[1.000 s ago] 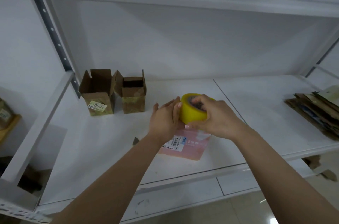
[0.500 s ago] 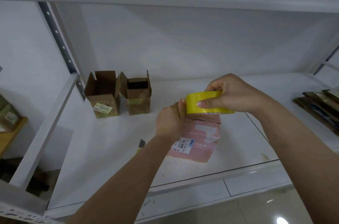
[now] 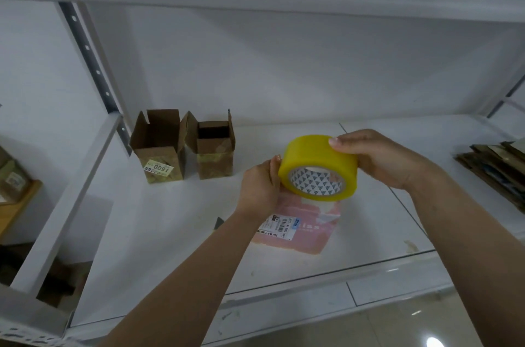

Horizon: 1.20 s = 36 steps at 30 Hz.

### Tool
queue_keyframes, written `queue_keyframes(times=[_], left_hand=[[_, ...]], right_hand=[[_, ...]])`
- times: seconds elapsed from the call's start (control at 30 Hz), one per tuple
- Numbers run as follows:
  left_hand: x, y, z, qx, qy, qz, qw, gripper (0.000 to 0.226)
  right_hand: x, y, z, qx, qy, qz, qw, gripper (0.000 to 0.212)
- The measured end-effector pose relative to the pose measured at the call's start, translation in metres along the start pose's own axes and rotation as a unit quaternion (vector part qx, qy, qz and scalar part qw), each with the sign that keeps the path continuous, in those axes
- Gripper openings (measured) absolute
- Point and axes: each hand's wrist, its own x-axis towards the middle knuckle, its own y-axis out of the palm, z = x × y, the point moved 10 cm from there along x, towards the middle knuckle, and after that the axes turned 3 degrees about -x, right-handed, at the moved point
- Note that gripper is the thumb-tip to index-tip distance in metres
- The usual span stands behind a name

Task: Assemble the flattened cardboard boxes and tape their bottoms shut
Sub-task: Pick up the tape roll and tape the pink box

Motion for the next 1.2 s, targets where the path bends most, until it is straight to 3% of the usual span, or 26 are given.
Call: queue_keyframes(times=[0.07, 0.2, 0.3, 0.47, 0.67, 0.83, 0.9, 1.03, 1.2], left_hand=[[0.000, 0.001, -0.004, 0.005, 0.016, 0.005, 1.000, 0.046], [-0.001, 0.001, -0.004, -0.011, 0.015, 0.005, 1.000, 0.044], [0.000, -0.003, 0.016, -0.160, -0.065, -0.020, 0.985, 0.045], [-0.011, -0.016, 0.039, -0.361, -0.148, -0.116, 0.914, 0.045], [-0.022, -0.017, 0.054, -0.357, -0.185, -0.137, 0.905, 0.041], [-0.032, -0.011, 0.060, -0.360, -0.211, -0.125, 0.900, 0.045], [-0.036, -0.009, 0.061, -0.372, -0.217, -0.125, 0.894, 0.045], [-0.042, -0.005, 0.071, -0.423, -0.241, -0.150, 0.861, 0.031], [-0.045, -0.002, 0.075, -0.444, -0.261, -0.149, 0.844, 0.027]], right_hand=[[-0.002, -0.001, -0.004, 0.027, -0.008, -0.018, 0.999, 0.054], [-0.002, -0.006, 0.021, -0.047, -0.053, -0.067, 0.995, 0.077], [0.001, -0.006, 0.018, -0.080, -0.042, -0.090, 0.992, 0.068], [0.009, 0.005, 0.025, -0.156, -0.038, -0.092, 0.983, 0.059], [0.010, 0.015, 0.032, -0.197, -0.034, -0.093, 0.975, 0.066], [0.005, 0.013, 0.033, -0.180, -0.048, -0.115, 0.976, 0.086], [0.003, 0.011, 0.032, -0.174, -0.054, -0.121, 0.976, 0.072], [0.001, 0.013, 0.032, -0.136, -0.062, -0.101, 0.984, 0.024], [0.008, 0.023, 0.042, -0.164, -0.082, -0.093, 0.979, 0.025]])
